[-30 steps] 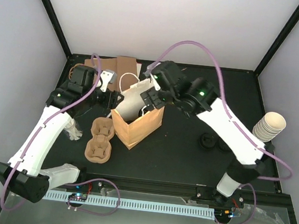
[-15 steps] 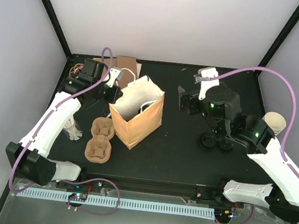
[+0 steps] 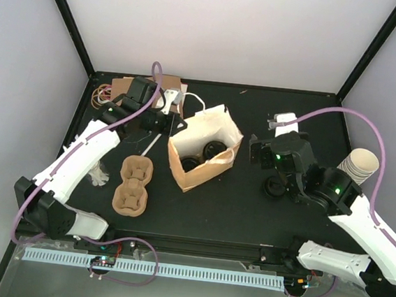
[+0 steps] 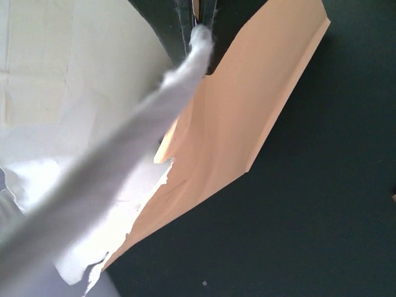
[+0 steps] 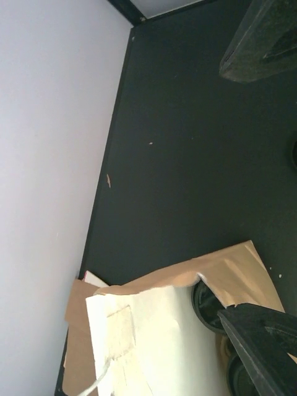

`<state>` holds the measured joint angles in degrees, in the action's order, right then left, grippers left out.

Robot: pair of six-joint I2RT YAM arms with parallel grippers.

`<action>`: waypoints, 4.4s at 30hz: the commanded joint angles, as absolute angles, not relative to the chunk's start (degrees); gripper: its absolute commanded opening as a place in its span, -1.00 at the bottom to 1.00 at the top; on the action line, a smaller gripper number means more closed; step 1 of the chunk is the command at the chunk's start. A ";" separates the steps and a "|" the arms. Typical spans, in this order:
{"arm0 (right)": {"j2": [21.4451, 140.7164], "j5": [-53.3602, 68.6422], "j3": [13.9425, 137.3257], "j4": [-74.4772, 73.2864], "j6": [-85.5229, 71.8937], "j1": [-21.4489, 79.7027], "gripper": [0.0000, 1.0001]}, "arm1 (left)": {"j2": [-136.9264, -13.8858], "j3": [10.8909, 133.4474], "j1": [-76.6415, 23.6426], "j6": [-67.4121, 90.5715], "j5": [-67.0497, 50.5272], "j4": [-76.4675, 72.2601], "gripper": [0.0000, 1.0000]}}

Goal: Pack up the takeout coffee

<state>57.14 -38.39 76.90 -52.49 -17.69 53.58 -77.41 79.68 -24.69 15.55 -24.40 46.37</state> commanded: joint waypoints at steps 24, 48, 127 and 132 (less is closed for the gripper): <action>51.08 -42.52 73.90 -53.82 -19.46 52.45 1.00 | -75.21 85.22 -28.38 22.78 -20.96 36.25 0.90; 45.05 -35.83 66.66 -44.82 -17.47 52.43 1.00 | -87.53 73.90 -11.43 12.01 -8.02 48.66 0.68; 34.45 -28.85 58.48 -38.22 -16.74 52.47 1.00 | -57.69 72.26 -37.50 13.55 -13.80 -5.05 -0.83; 33.27 -29.11 58.53 -39.31 -17.25 52.43 1.00 | -61.70 71.37 -39.40 9.88 -12.31 -7.45 -0.82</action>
